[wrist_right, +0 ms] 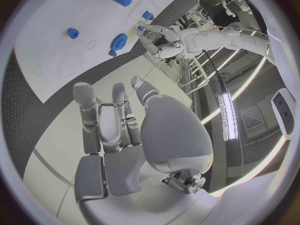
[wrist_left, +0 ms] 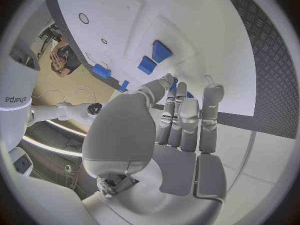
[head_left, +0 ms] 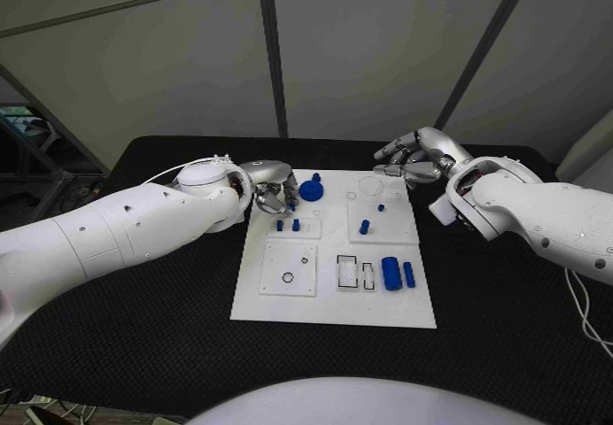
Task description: Assemble the parts on the task board
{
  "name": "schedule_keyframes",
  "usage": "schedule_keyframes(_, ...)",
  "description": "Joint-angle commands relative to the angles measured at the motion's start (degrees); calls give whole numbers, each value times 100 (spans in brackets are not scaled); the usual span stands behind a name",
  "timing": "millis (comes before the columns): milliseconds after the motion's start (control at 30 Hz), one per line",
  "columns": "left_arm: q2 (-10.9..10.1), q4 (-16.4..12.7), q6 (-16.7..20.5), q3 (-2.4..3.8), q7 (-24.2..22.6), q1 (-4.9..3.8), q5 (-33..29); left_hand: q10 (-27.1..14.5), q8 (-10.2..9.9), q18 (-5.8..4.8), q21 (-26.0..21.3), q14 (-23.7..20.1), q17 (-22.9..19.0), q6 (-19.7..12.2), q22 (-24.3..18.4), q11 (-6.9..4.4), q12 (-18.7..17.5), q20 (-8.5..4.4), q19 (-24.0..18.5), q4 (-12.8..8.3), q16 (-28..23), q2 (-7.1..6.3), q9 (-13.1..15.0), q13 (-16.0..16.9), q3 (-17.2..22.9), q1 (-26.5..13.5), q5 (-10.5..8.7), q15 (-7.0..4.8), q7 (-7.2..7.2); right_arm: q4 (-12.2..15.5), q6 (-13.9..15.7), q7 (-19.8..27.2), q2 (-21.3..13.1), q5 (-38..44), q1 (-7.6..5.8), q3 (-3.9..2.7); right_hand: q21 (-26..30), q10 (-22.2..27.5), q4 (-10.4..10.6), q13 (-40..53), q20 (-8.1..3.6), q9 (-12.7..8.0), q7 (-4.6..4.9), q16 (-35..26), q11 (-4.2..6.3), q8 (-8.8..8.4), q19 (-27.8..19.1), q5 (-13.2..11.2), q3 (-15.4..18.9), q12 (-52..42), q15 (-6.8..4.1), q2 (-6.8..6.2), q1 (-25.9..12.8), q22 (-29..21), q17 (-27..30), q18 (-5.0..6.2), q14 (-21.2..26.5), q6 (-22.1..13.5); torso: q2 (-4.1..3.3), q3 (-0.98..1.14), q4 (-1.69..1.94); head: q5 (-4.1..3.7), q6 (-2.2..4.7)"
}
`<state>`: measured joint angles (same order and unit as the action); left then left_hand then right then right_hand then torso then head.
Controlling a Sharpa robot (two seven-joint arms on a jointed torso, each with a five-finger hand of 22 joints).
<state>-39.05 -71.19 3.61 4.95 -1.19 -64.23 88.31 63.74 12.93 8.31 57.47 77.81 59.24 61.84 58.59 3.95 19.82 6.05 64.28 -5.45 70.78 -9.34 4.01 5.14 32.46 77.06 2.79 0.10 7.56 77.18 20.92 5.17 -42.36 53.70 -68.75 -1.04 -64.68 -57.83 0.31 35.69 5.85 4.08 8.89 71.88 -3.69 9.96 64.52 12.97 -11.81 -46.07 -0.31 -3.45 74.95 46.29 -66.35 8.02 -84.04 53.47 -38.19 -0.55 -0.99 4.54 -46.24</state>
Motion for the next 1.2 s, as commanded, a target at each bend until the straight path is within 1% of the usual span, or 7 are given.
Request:
schedule_keyframes(33,5,24,-99,-7,33,-2,-5,16,-62,59,-43,-9,-27,-17,-17,36,-56,21,-39,1,6,-19,-11,-16,-46,-54,-8,9,37,6,-10,37,4,11,-7,-3,30,-41,0,-7,-4,-6,-1,-15,-10,28,-15,27,-32,19,-23,-49,8,-7,6,37,-54,-5,1,3,-1,-2,-7)
schedule_keyframes(133,8,34,-104,-9,32,-1,-5,20,-120,57,-44,-16,-37,-80,-10,43,-81,27,-40,0,8,-25,-24,-25,-49,-59,-8,16,45,6,-10,37,5,11,-7,-3,30,-41,0,-7,-4,-6,-1,-15,-10,28,-15,27,-32,19,-23,-49,8,-7,6,37,-54,-5,1,3,-2,0,-5)
schedule_keyframes(400,7,40,-99,-13,20,-1,-6,31,-162,59,-54,-16,-37,-110,-11,46,-102,32,-46,-4,18,-40,-26,-33,-60,-66,-8,21,48,9,-9,34,1,11,-7,-3,30,-41,0,-7,-4,-6,-1,-15,-10,28,-15,27,-32,19,-23,-49,8,-7,6,37,-54,-5,-2,2,-5,-2,-12)
schedule_keyframes(600,11,52,-78,-14,14,0,-7,55,-324,65,-79,-38,-83,-300,-15,50,-151,41,-60,-9,11,-72,-45,-51,-74,-81,-8,26,59,7,-11,33,2,11,-7,-3,30,-41,0,-7,-4,-6,-1,-15,-10,28,-15,27,-32,19,-23,-49,8,-7,6,37,-54,-5,-1,3,0,-5,-13)
schedule_keyframes(767,11,61,-73,-14,14,0,-17,71,-404,66,-84,-44,-96,-383,-7,52,-180,45,-58,-9,17,-80,-44,-60,-77,-87,-8,28,69,5,-11,33,4,11,-7,-3,30,-41,0,-7,-4,-6,-1,-15,-10,28,-15,27,-32,19,-23,-49,8,-7,6,37,-54,-5,0,2,1,-7,-15)
schedule_keyframes(1067,13,72,-65,-14,17,0,-29,88,-474,67,-91,-49,-110,-447,-3,56,-205,48,-58,-9,23,-94,-41,-67,-85,-93,-8,31,81,5,-10,32,2,11,-6,-3,30,-41,0,-7,-4,-6,-1,-15,-10,28,-15,27,-32,19,-23,-49,8,-7,6,37,-54,-5,-4,4,-6,-10,-21)
schedule_keyframes(1200,10,83,-46,-14,20,1,-30,98,-528,69,-101,-55,-126,-500,-4,57,-224,50,-61,-10,22,-103,-41,-72,-89,-95,-8,32,89,2,-10,30,0,11,-6,-3,44,-59,6,-38,-6,-7,-1,-29,-8,28,-16,26,-44,36,-25,-58,6,-18,11,38,-56,-5,1,2,-2,-15,-23)
